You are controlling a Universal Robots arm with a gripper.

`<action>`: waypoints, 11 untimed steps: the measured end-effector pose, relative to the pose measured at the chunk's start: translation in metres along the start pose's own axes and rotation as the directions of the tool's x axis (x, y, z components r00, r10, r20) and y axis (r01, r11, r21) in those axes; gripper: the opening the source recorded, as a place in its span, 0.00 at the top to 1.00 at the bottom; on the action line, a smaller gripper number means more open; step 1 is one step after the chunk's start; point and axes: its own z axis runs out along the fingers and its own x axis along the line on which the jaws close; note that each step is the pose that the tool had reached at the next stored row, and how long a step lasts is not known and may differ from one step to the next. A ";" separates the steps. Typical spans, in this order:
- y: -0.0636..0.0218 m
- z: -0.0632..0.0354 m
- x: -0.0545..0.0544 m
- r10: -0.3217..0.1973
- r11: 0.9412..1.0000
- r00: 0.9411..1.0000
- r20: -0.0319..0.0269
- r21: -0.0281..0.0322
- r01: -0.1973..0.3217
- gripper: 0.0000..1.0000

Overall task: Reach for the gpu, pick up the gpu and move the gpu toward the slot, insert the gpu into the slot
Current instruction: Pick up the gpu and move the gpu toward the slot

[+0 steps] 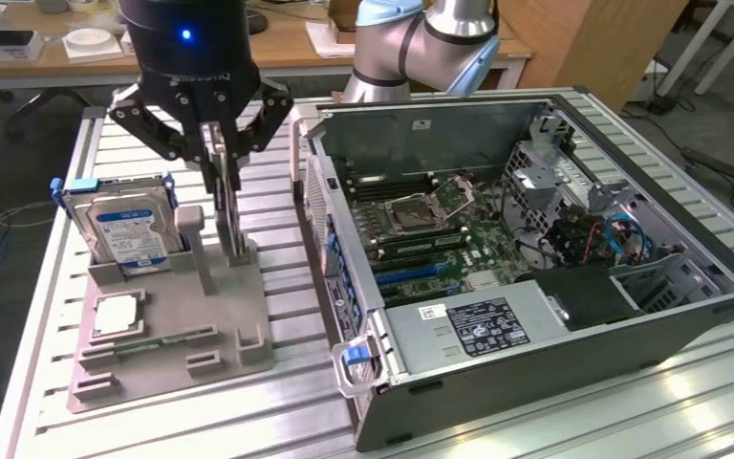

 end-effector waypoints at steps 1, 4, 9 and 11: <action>0.0001 -0.0020 0.000 0.000 1.000 1.000 0.000 0.000 0.000 0.74; 0.0003 -0.0076 0.000 0.000 1.000 1.000 0.000 0.000 0.000 0.74; 0.0007 -0.0175 0.000 0.000 1.000 1.000 0.000 0.000 0.000 0.74; 0.0008 -0.0221 0.000 0.000 1.000 1.000 0.000 0.000 0.000 0.74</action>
